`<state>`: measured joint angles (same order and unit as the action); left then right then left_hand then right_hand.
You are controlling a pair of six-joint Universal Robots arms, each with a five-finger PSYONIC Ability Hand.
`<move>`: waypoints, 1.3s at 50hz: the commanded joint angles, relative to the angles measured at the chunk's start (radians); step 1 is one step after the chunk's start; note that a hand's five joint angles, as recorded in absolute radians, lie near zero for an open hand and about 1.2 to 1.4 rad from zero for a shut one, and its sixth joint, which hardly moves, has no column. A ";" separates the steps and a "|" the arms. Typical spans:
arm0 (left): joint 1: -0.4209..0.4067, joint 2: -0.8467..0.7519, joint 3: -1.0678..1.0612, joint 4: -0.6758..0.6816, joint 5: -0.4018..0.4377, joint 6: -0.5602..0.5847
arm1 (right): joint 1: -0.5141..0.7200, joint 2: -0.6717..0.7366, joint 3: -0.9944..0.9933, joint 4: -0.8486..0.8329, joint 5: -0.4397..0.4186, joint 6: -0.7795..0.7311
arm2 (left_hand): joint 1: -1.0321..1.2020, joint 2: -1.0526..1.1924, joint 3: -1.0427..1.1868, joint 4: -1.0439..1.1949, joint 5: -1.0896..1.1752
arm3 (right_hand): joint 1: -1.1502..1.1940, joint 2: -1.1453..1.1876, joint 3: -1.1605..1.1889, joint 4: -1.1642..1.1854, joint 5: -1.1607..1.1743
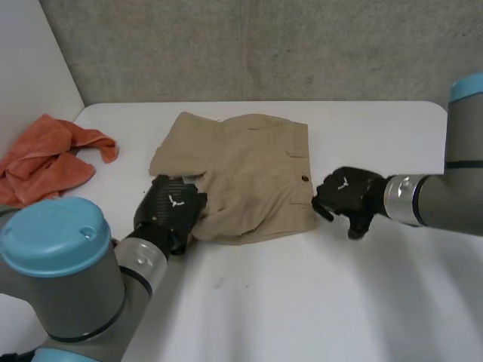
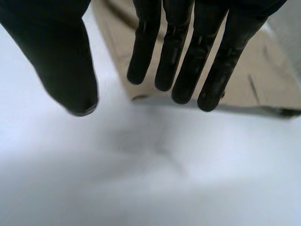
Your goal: Fold the laundry.
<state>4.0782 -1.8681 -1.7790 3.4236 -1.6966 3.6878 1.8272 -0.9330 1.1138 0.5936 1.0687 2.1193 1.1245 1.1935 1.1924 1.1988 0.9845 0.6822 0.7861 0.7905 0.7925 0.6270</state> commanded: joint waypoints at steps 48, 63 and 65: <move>-0.056 0.164 0.337 -0.106 -0.015 -0.184 | 0.314 -0.306 0.721 -0.877 0.479 1.354 | 0.272 0.203 0.204 0.197 0.237 | -0.508 -0.612 -0.616 -0.618 -0.627; -0.073 0.167 0.336 -0.107 -0.023 -0.190 | 0.379 -0.141 0.606 -0.900 0.490 1.455 | 0.272 0.203 0.204 0.197 0.237 | -0.508 -0.612 -0.616 -0.618 -0.627; -0.073 0.167 0.334 -0.107 -0.029 -0.190 | 0.382 -0.100 0.575 -0.902 0.491 1.458 | 0.272 0.203 0.204 0.197 0.237 | -0.508 -0.612 -0.616 -0.618 -0.627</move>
<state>4.0110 -1.7010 -1.4411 3.3178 -1.7150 3.4990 2.1833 -1.1341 1.7700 -0.2997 1.5561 3.5466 1.1245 1.1943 1.1925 1.2019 0.9845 0.2001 0.2191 0.2135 0.2305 0.0681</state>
